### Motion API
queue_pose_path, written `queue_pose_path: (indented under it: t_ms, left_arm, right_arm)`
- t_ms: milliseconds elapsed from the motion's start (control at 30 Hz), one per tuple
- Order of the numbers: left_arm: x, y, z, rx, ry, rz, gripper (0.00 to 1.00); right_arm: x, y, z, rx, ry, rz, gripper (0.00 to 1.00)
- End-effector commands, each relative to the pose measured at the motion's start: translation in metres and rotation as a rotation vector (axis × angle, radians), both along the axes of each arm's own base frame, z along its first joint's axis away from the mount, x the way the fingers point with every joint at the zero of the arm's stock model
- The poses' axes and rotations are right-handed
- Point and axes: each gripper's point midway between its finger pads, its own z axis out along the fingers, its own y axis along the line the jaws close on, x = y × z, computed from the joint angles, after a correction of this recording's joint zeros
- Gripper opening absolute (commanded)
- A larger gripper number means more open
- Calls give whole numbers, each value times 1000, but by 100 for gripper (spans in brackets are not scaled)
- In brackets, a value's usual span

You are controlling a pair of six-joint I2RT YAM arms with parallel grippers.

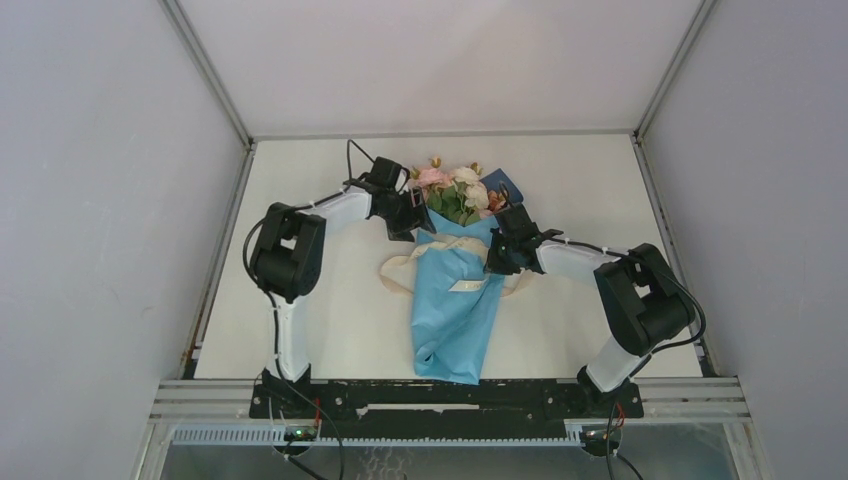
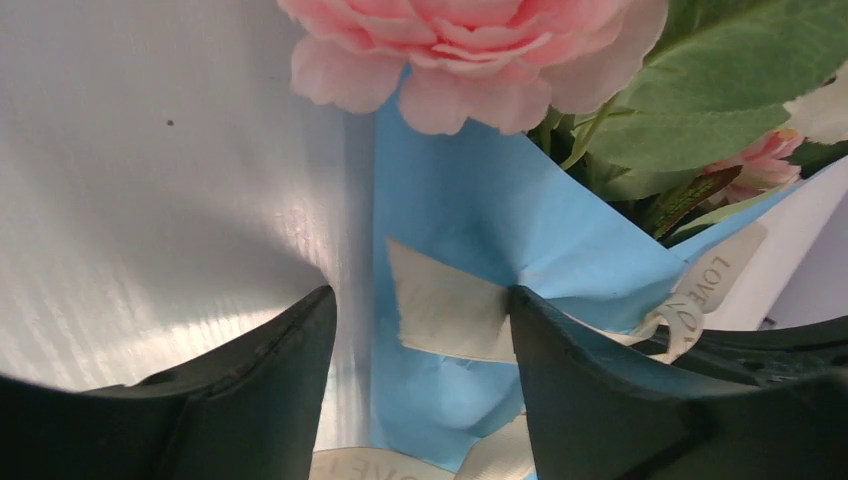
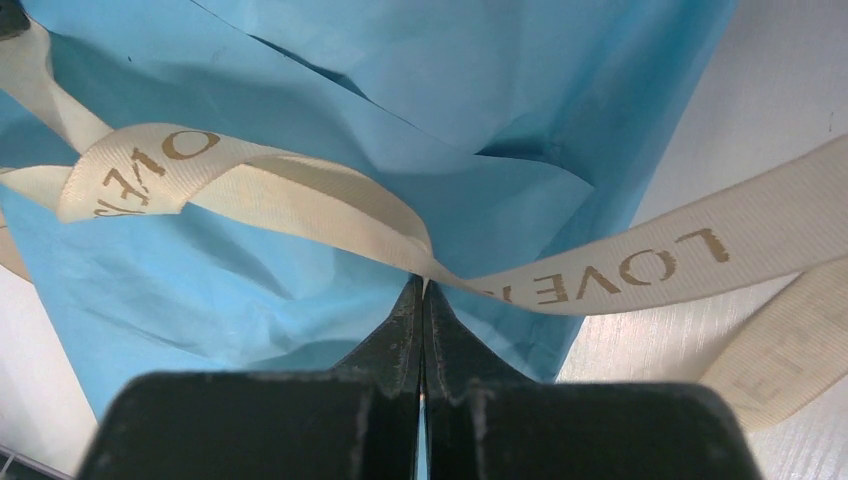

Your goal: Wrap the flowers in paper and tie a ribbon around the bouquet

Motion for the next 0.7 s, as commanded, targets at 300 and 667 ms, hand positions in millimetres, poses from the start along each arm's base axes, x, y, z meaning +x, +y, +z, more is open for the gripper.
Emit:
queue_pose_path:
  t_ms: [300,667]
  left_arm:
    - [27,2,51,-46,-162,29,45]
    - [29,5,59,-35,-234,-2,16]
  right_arm:
    - [13,1,10,-14,-46,15,0]
    - [11,0,7,-13,-31,18,0]
